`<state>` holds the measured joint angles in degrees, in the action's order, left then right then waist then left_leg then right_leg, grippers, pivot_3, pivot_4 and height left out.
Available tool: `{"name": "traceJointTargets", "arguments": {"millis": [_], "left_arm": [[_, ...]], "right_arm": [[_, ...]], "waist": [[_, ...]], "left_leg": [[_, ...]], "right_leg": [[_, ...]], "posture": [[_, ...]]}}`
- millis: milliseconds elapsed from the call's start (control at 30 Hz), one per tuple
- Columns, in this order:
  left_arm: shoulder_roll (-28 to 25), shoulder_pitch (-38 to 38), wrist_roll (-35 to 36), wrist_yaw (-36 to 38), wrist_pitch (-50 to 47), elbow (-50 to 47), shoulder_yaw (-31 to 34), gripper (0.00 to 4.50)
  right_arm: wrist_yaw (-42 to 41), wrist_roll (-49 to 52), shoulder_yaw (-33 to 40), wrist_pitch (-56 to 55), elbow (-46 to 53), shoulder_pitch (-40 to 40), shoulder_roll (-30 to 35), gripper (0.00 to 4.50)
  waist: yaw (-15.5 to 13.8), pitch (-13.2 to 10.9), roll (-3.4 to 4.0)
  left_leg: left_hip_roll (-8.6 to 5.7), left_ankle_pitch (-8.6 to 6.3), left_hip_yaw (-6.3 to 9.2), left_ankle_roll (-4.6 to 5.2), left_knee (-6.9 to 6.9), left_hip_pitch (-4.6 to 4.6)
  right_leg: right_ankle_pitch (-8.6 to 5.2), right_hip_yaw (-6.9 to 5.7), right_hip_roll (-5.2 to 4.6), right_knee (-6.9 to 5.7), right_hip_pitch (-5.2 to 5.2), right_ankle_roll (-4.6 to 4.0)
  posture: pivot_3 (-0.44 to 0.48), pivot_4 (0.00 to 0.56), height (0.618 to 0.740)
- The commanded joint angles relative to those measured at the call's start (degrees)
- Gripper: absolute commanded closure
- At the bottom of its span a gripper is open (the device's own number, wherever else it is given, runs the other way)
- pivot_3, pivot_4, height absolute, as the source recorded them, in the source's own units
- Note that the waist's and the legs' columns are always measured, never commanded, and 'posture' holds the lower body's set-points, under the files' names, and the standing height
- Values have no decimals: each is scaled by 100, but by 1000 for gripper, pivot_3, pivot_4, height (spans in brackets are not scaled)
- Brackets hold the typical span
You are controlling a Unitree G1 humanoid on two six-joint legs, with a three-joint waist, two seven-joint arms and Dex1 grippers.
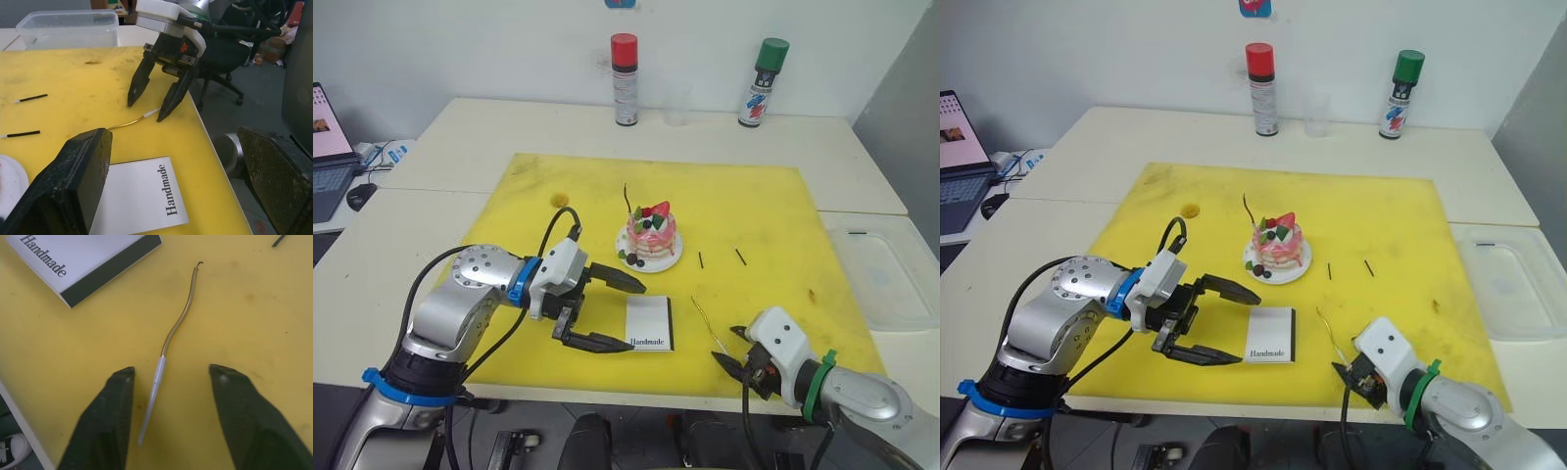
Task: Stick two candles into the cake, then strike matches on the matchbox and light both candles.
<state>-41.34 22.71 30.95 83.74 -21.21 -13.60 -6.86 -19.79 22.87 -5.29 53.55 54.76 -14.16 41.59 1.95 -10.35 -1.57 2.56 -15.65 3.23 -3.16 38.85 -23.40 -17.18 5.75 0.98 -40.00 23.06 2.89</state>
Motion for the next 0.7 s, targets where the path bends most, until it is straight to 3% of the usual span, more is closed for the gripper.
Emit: {"name": "traceJointTargets", "arguments": {"millis": [33, 100, 167, 333, 467, 567, 700], "left_arm": [[-50, -36, 179, -83, -36, -254, 148, 0], [-47, -68, 219, -112, -52, -291, 137, 0], [-16, -61, 221, -136, -61, -301, 109, 0], [161, 146, 155, -142, 0, -147, -23, 0], [372, 340, 116, -65, 103, 11, -139, 0], [472, 370, 181, -37, 99, -1, -173, 0], [536, 425, 252, 24, 48, 62, -134, 0]], "right_arm": [[50, -210, -97, -47, 83, -85, 64, 3437], [22, -149, -56, 22, 145, -78, 5, 4204], [-23, -61, 58, 83, 182, -51, -44, 4472], [-221, 491, 1037, 396, 241, 258, -212, 4472], [-753, 838, 1831, 380, 22, 501, 132, 4472], [-1322, 807, 2305, 31, -204, 242, 571, 4472], [-2460, 379, 3028, -1003, -572, -687, 1138, 4472]], "waist": [[-6, 0, 0], [-8, 0, 0], [-8, 0, 0], [-12, 0, 0], [-13, 0, 0], [-13, -1, 2], [-23, -2, 3]], "left_leg": [[0, 0, 0, 0, 0, 0], [0, 0, 0, 0, 0, 0], [0, 0, 0, 0, 0, 0], [-1, 0, 1, 0, 0, 0], [-3, 0, -1, 0, 2, 6], [-4, 0, 0, 0, -1, 8], [-5, -1, 1, 1, -6, 7]], "right_leg": [[0, -1, 0, 0, 0, 0], [0, -1, 0, 0, 0, 1], [1, 1, 0, 0, -1, 2], [1, 0, 0, -1, -1, 3], [3, 1, 0, 1, -9, 5], [-1, 0, 0, 3, -13, -3], [-1, -3, 0, 5, -16, -9]], "posture": [[0, 150, 724], [0, 150, 724], [0, 150, 724], [0, 150, 724], [0, 150, 724], [0, 150, 724], [0, 150, 724]]}}
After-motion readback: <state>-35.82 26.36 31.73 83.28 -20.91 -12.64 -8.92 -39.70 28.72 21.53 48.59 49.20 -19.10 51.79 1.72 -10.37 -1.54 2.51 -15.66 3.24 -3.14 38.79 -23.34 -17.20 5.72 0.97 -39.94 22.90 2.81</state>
